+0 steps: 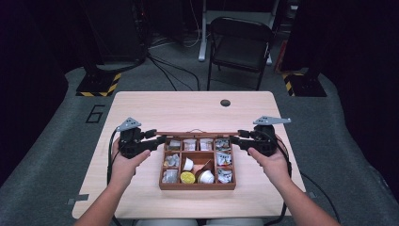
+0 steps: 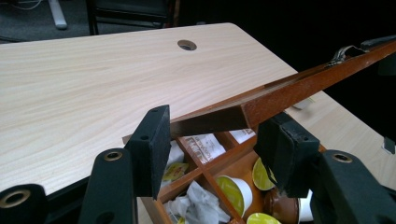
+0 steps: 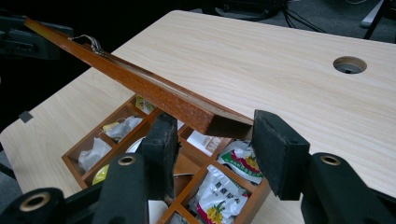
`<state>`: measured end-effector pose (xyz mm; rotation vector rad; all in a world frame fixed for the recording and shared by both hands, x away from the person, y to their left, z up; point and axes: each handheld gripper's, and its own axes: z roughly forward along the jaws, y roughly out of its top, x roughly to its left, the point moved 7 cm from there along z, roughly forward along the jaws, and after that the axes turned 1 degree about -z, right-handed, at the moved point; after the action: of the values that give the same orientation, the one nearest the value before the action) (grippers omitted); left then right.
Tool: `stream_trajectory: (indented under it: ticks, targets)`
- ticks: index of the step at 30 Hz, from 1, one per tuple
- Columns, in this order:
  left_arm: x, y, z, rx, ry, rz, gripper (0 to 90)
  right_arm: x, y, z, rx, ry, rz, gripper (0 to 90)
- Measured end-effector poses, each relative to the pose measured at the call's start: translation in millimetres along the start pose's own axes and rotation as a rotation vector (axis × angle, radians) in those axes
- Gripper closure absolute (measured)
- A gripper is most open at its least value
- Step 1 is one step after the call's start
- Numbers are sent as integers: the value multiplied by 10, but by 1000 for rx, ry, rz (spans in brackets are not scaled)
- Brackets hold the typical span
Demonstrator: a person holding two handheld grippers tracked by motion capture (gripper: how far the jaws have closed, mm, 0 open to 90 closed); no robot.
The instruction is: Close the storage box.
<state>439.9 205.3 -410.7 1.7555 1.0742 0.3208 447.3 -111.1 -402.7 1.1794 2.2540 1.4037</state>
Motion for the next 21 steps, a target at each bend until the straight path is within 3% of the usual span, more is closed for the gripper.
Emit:
stream_trajectory:
  ticks: [11, 21]
  targets:
    - [-43, -165, -102, 24, -2, 21, 450, 46, -166, -74, 0, 11, 15, 491]
    - [-99, -366, -145, 54, -7, 47, 466, 109, -393, -84, 15, 9, -16, 534]
